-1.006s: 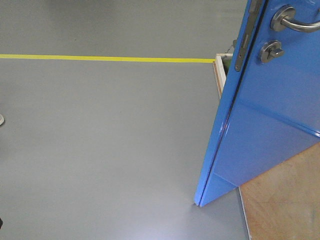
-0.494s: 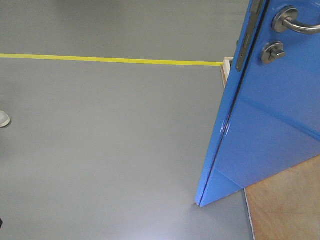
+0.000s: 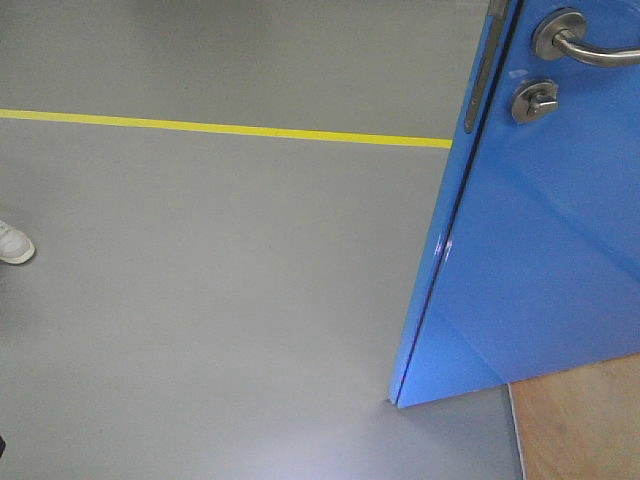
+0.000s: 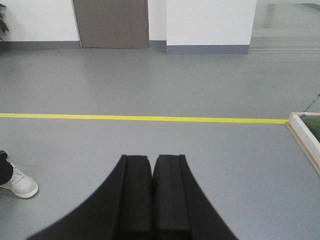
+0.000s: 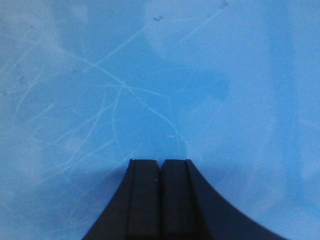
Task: Move to blue door and open it
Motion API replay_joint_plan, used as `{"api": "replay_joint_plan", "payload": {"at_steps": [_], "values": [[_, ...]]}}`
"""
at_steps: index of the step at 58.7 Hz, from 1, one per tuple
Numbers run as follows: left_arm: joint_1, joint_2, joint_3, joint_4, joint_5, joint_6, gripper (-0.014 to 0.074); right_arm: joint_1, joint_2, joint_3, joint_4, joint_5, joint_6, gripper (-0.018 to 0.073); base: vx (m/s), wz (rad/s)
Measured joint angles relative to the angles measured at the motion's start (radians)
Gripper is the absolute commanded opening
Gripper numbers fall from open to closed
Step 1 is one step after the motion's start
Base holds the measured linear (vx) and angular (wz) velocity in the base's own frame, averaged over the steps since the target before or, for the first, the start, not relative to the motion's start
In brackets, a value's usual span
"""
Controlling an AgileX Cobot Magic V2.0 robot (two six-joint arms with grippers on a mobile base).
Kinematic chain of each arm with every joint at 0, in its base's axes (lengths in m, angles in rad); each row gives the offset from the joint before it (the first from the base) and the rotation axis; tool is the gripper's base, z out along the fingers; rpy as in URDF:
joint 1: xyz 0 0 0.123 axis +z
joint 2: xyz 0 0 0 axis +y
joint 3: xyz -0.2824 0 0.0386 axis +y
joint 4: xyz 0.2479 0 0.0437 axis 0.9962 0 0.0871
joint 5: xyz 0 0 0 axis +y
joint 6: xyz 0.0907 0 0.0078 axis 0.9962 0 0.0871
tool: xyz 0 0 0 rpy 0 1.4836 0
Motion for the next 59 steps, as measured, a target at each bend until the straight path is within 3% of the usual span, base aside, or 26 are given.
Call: {"api": "replay_joint_plan", "payload": {"at_steps": [59], "values": [[0.000,0.000,0.000,0.000,0.000,0.000,0.0073,0.009,0.012,0.000,0.017,-0.022,0.000,0.0012,0.27,0.02]]}}
